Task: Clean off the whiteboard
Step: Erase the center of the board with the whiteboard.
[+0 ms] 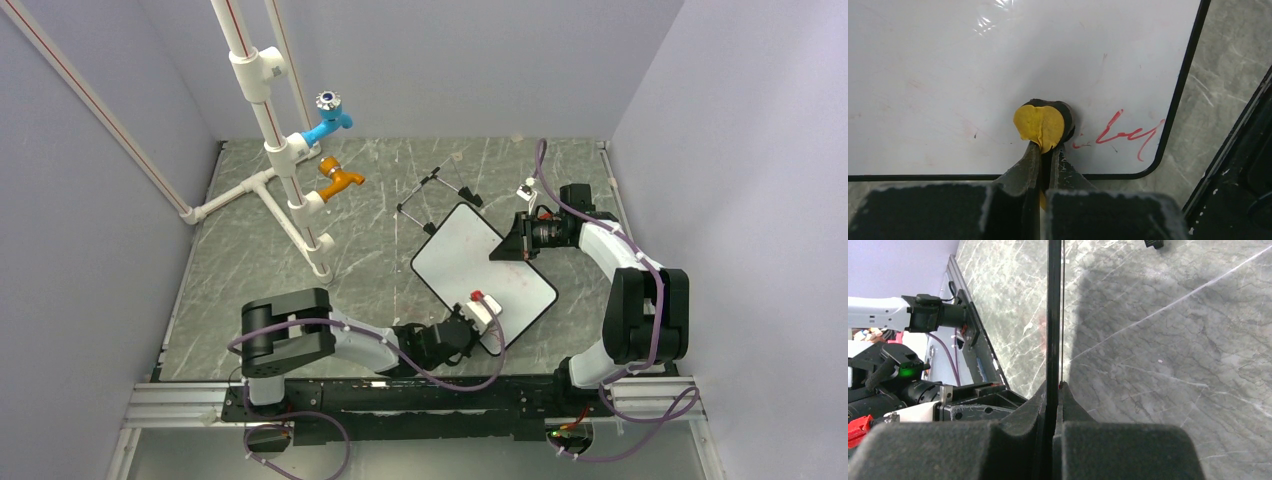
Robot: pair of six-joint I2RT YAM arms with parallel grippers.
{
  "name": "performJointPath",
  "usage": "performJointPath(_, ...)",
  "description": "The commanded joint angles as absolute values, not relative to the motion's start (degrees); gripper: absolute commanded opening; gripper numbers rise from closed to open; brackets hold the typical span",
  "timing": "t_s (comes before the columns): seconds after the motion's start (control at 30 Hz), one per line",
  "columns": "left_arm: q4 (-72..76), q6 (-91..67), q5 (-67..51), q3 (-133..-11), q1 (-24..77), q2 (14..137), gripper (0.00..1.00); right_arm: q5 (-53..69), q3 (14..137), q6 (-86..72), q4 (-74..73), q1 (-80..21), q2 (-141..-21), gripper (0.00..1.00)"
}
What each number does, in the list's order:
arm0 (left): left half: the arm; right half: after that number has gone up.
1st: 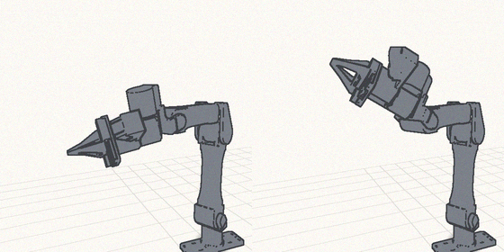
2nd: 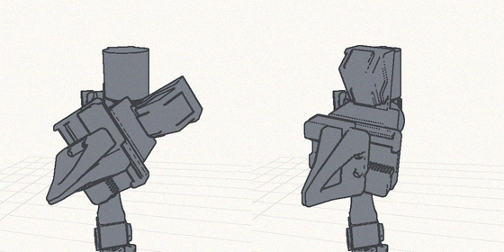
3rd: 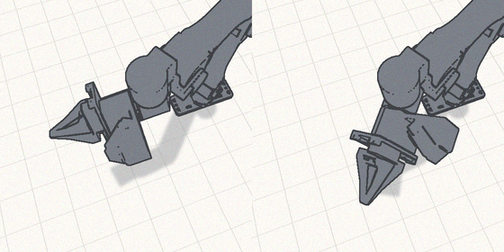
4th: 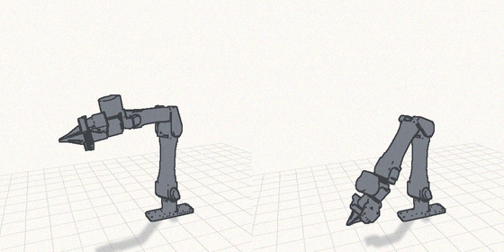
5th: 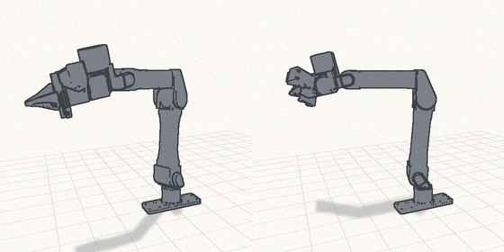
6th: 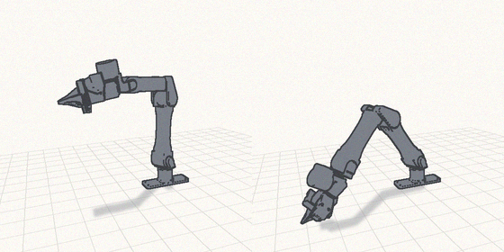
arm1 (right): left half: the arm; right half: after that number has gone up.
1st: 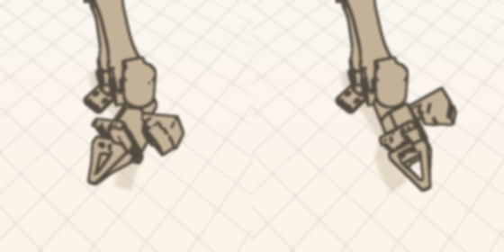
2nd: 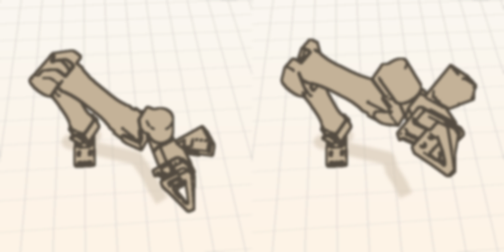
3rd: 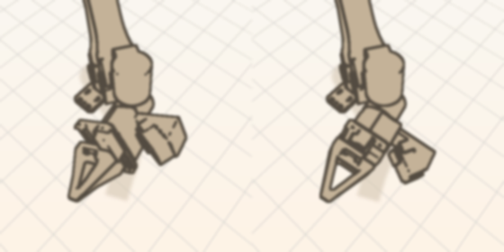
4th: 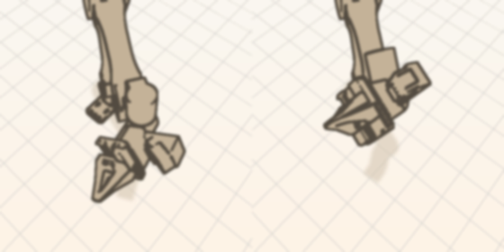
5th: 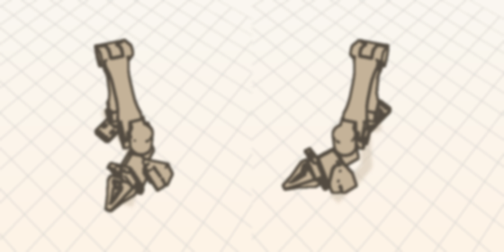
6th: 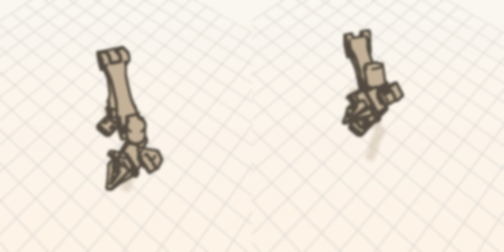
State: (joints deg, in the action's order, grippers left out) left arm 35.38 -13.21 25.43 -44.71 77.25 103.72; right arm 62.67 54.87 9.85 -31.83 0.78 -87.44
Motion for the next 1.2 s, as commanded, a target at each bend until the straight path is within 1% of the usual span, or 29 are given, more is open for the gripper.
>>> performJointPath(0.0, 33.2, -9.0, 24.7, -41.9, 77.7, 104.2, 0.00, 70.4, 55.2, 10.5, -32.0, -0.3, -86.4, 0.00)
performJointPath(0.1, 34.7, -5.5, 22.1, -42.8, 81.6, 105.0, 0.00, 70.1, 54.9, 9.9, -31.5, 1.2, -86.2, 0.00)
performJointPath(0.27, 36.2, -3.9, 17.6, -44.9, 84.7, 107.7, 0.00, 70.0, 54.8, 9.7, -31.2, 1.4, -86.4, 0.00)
performJointPath(0.37, 34.6, -3.7, 18.7, -47.2, 84.9, 109.4, 0.00, 70.0, 54.8, 9.7, -31.1, 1.3, -86.3, 0.00)
performJointPath(0.43, 33.0, -3.4, 21.6, -48.4, 84.7, 109.9, 0.00, 70.0, 54.8, 9.8, -31.2, 1.4, -86.3, 0.00)
performJointPath(0.57, 27.7, -7.0, 29.2, -49.6, 80.9, 109.5, 0.00, 70.1, 54.8, 9.8, -31.3, 1.4, -86.4, 0.00)
performJointPath(0.83, 25.9, -7.6, 33.2, -49.2, 71.6, 106.0, 0.00, 70.1, 54.8, 9.9, -31.4, 1.5, -86.3, 0.00)
performJointPath(1.0, 26.2, -7.5, 32.2, -47.9, 68.9, 104.5, 0.00, 70.1, 54.9, 10.0, -31.4, 1.4, -86.4, 0.00)
performJointPath(1.17, 35.2, -3.7, 24.1, -44.1, 71.1, 102.6, 0.00, 69.8, 54.8, 9.7, -31.2, 1.5, -86.4, 0.00)
